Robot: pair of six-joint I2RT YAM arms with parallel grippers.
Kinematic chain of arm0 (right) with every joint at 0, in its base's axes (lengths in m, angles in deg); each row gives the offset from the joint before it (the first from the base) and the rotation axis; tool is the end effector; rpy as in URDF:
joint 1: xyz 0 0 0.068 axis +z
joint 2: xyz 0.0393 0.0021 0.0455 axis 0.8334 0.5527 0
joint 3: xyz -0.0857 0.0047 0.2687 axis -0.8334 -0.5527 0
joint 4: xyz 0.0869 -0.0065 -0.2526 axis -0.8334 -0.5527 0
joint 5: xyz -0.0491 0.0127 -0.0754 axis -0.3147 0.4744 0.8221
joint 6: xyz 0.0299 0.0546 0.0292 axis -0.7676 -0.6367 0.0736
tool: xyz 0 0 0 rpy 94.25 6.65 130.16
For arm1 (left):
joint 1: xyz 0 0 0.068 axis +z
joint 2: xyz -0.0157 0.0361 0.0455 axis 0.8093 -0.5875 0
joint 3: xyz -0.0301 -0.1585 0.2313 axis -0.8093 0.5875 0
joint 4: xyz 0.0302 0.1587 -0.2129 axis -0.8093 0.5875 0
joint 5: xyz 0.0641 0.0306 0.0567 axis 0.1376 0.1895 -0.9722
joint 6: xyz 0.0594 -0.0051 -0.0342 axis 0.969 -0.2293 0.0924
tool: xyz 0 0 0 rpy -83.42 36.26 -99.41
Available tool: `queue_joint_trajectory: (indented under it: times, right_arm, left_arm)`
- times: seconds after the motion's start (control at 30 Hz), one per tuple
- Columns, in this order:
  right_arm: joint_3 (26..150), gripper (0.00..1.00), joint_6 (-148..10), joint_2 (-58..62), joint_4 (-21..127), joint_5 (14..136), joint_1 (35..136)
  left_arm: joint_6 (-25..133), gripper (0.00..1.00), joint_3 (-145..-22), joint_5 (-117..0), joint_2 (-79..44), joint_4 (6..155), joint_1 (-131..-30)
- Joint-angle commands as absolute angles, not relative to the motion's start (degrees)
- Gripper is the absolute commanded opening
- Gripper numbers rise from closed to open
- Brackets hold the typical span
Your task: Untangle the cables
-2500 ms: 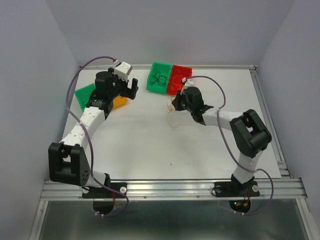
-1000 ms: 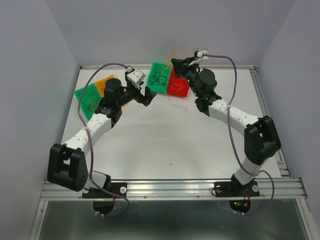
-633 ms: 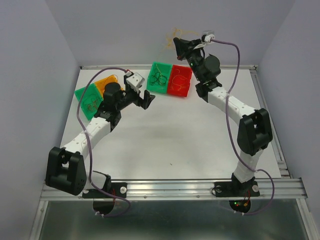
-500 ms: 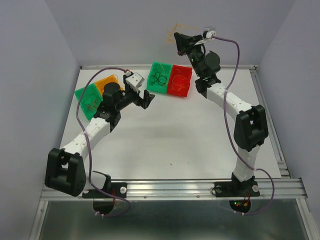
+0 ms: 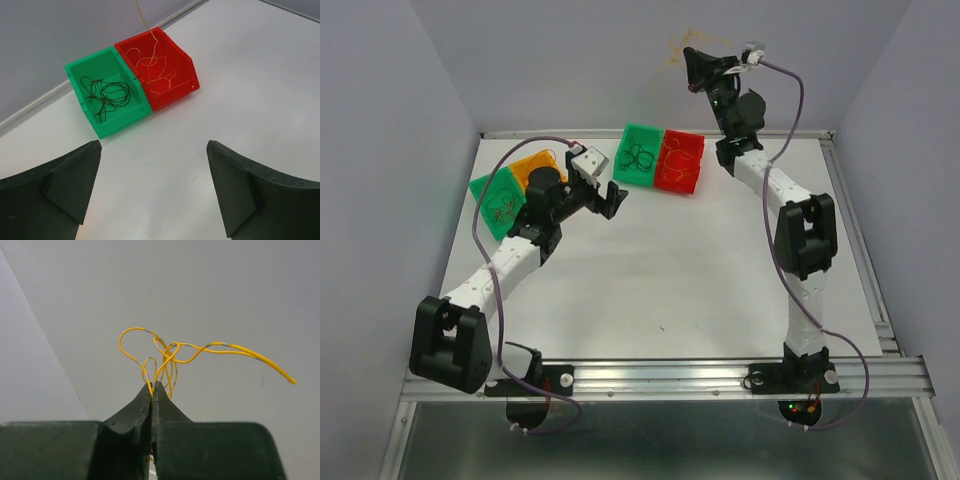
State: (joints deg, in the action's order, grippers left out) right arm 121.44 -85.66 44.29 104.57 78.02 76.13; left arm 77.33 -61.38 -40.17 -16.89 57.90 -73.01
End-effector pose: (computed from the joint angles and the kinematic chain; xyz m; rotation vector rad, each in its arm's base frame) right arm 0.5005 0.1837 0.4144 -0.0436 0.9598 0.7330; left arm 0.2989 -0.1291 0.3281 0.7568 1.3961 -0.4682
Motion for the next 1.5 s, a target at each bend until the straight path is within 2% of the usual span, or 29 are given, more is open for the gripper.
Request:
queue_joint_trajectory:
  times: [0.0, 0.23, 0.67, 1.1, 1.3, 1.47]
  right_arm:
    - [123.2, 0.01, -88.4, 43.2, 111.7, 77.2, 73.8]
    - [117.2, 0.01, -89.7, 43.9, 117.7, 74.1, 72.4]
    - [95.1, 0.00, -92.5, 44.5, 135.4, 74.7, 71.8]
    - [77.8, 0.00, -90.2, 40.4, 139.9, 77.6, 71.8]
    - [78.3, 0.01, -87.9, 42.4, 139.8, 79.1, 71.8]
    - [83.4, 0.01, -87.3, 43.7, 130.2, 79.1, 71.9]
  left_arm:
    - [78.2, 0.99, -61.5, -40.4, -16.1, 55.0, -72.9]
    - [78.2, 0.99, -62.1, -40.1, -17.2, 55.1, -72.9]
    - [78.2, 0.99, -62.6, -40.0, -17.9, 55.5, -72.9]
    - [78.7, 0.99, -62.4, -39.7, -17.8, 55.9, -72.9]
    - [78.9, 0.99, -62.8, -38.7, -18.7, 56.4, -72.9]
    - [78.2, 0.99, -67.0, -37.2, -24.1, 59.6, -73.1]
